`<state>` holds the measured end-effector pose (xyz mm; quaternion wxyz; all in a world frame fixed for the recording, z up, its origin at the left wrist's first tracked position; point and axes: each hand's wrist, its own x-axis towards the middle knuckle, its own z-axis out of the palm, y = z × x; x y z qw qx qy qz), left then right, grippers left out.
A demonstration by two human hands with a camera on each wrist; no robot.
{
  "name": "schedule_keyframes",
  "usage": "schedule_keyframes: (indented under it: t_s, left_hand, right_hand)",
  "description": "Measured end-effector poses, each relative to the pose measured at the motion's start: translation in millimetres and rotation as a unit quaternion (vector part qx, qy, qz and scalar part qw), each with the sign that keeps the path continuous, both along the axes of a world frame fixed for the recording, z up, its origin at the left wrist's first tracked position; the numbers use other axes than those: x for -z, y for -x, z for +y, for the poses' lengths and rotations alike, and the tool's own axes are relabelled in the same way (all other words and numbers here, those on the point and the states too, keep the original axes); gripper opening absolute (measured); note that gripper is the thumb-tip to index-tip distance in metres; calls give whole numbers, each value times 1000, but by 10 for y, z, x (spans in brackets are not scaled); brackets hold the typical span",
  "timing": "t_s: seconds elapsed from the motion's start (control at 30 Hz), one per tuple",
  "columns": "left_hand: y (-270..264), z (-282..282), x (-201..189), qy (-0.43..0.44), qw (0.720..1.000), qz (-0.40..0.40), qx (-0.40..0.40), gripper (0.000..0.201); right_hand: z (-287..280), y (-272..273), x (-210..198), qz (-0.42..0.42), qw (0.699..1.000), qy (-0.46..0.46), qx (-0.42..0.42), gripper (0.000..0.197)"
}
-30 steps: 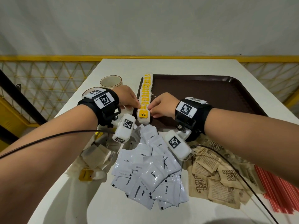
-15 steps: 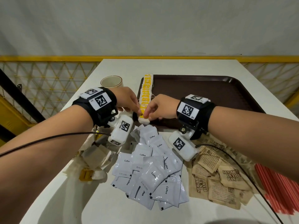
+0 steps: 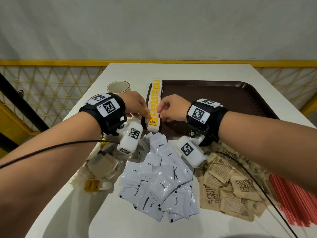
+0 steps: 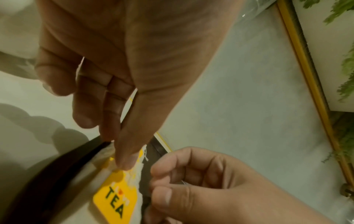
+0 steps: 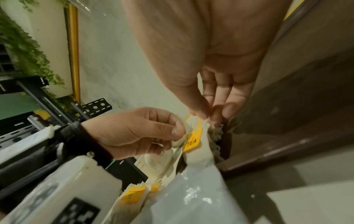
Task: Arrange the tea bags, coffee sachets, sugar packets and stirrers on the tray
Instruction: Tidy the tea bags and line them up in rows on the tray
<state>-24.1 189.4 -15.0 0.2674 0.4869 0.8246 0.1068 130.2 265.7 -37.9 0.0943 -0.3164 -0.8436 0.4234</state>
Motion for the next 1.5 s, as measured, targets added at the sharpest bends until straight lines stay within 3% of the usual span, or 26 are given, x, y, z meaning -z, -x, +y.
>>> schedule_keyframes:
  t_s: [0.27, 0.47, 0.77, 0.93, 1.17, 1.3, 1.37, 1.5]
  left_hand:
    - [-40, -45, 38, 39, 999, 15, 32, 24]
    - [-27, -66, -3, 47, 996, 0, 69, 11]
    - [-24, -38, -21, 49, 993, 30, 104, 6]
    - [-22, -37, -19, 41, 993, 38, 104, 7]
    - [-35, -59, 12, 15, 997, 19, 68, 10]
    - [-23, -72, 16, -11, 1000, -4, 27, 14]
    - [-16, -74, 4, -23, 1000, -15, 11, 14]
    - [-30, -78, -18, -34, 999, -13, 2, 14]
  right_hand:
    - [-54, 24, 55, 51, 995, 80, 18, 25]
    - [-75, 13, 47, 70, 991, 114, 30, 25]
    - [-152, 18, 16, -70, 994, 84, -20, 24]
    - [-136, 20, 17, -110, 993, 16, -46, 28]
    - [-87, -57, 4, -79, 995, 62, -17, 13]
    - [-51, -91, -39, -52, 995, 84, 16, 16]
    - [-53, -114, -44, -49, 997, 67, -4, 12]
    - [-123, -144, -90, -110, 985, 33, -125, 9]
